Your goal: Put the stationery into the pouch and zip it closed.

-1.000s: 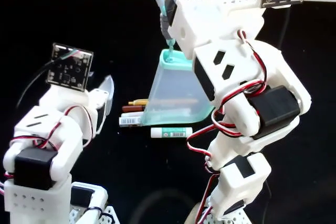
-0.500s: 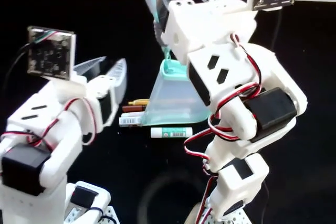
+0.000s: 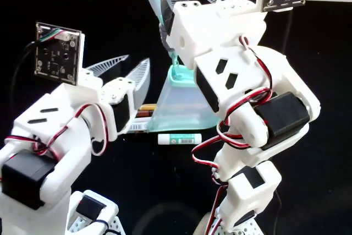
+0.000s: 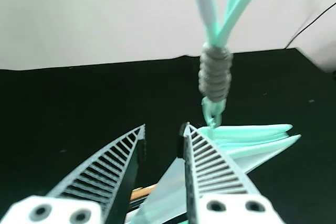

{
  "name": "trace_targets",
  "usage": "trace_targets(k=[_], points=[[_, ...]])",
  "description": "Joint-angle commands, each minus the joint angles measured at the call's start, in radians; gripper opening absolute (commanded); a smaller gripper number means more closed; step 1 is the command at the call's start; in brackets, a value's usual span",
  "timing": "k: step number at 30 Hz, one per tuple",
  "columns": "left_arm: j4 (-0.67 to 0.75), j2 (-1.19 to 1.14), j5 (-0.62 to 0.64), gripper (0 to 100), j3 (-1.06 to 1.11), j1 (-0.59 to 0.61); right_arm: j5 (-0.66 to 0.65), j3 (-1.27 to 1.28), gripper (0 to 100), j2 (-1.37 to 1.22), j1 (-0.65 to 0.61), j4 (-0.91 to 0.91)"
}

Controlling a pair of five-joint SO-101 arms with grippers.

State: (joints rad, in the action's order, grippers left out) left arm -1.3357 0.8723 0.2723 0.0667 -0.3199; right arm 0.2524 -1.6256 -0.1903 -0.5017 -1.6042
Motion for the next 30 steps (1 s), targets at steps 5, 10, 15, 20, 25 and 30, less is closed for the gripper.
trace_targets(k=[5,10,15,20,25,30], points=[[0.127,-0.133,0.026,14,-0.038,-0.016,0.002,-0.008,0.6,0.027,-0.007,0.008],[0.14,-0.157,0.028,14,-0.038,-0.028,0.0,-0.012,0.6,0.027,-0.005,0.008],[0.144,-0.16,0.028,14,-0.038,-0.031,-0.023,-0.018,0.6,0.027,-0.005,0.007],[0.141,-0.162,0.028,10,-0.054,-0.033,-0.051,-0.018,0.6,0.027,-0.005,0.007],[0.137,-0.163,0.028,9,-0.079,-0.038,-0.072,-0.018,0.6,0.027,-0.004,0.007],[0.103,-0.163,0.026,9,-0.084,-0.102,-0.098,-0.018,0.6,0.027,0.002,0.007]])
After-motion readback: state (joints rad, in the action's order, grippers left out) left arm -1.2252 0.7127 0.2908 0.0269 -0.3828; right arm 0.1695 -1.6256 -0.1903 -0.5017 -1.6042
